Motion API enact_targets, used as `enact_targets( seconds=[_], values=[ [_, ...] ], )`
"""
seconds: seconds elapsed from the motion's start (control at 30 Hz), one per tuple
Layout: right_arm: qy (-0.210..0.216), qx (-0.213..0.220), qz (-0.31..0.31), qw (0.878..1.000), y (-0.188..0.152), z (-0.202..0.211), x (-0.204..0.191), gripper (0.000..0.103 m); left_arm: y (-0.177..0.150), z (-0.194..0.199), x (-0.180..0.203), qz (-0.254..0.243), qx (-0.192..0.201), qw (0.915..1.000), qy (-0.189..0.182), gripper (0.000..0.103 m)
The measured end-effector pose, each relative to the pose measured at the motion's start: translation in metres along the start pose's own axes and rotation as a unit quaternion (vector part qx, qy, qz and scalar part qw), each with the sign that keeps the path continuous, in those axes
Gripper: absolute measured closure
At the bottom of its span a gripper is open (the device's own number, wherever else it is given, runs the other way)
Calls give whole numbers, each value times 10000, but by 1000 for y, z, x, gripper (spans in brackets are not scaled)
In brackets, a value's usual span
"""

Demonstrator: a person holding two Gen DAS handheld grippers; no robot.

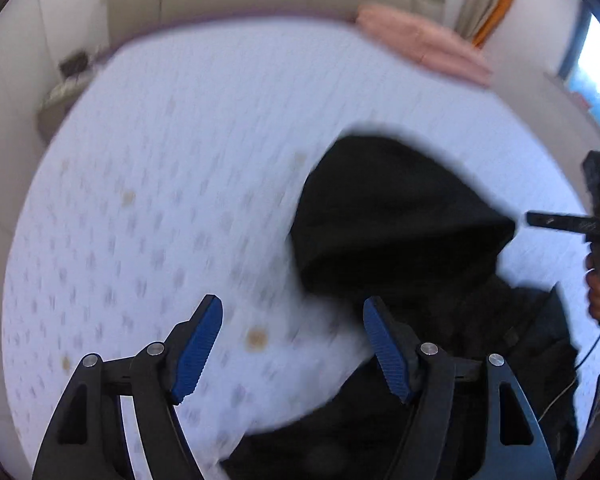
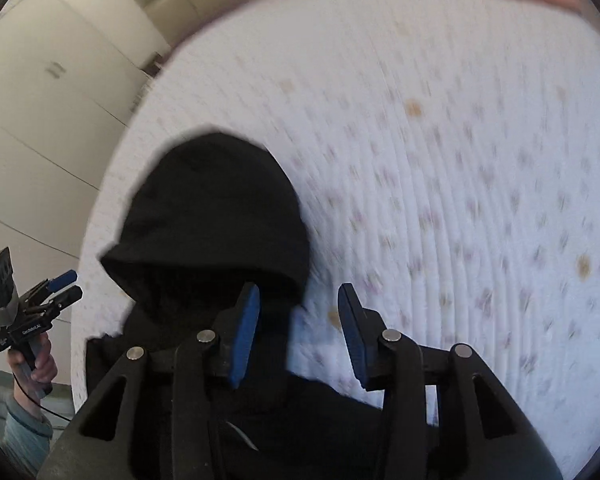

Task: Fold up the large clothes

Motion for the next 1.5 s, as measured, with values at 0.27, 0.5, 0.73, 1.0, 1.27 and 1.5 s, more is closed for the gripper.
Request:
enact_targets(
  seconds=[0.27, 0.5, 0.73, 1.0, 1.27, 1.5],
  values=[
    [30, 151, 698, 9974, 78, -60, -62, 59, 32, -88, 73, -346, -311, 9987, -229, 56],
    [-340, -573, 1106, 9916, 70, -155, -57, 62, -6, -138, 51, -232, -810, 9957, -390, 63],
    [-76, -668, 812, 9944, 79, -130, -56, 59, 2, -104, 47, 24, -717, 9940, -826, 63],
    [-179, -483, 1193, 9915, 36, -68, -56, 60, -20, -103, 10, 500, -964, 9926, -536, 65],
    [-331, -829, 1113, 9898, 0, -94, -26, 62, -22, -109, 3, 744, -1004, 9893, -752, 65],
    [357, -606, 967, 9928, 7, -32, 5, 45, -10, -55, -13, 590, -530, 9916, -1023, 47]
  ],
)
Point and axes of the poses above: each gripper's, at about its wrist camera, not at the fingertips, and z roughly against the way its jaws point, x to its right, y to its top, the point moved 2 cm from there along -z, roughly the way its jaws point, and after that the axes turned 14 degrees about z, right-handed, at the moved point
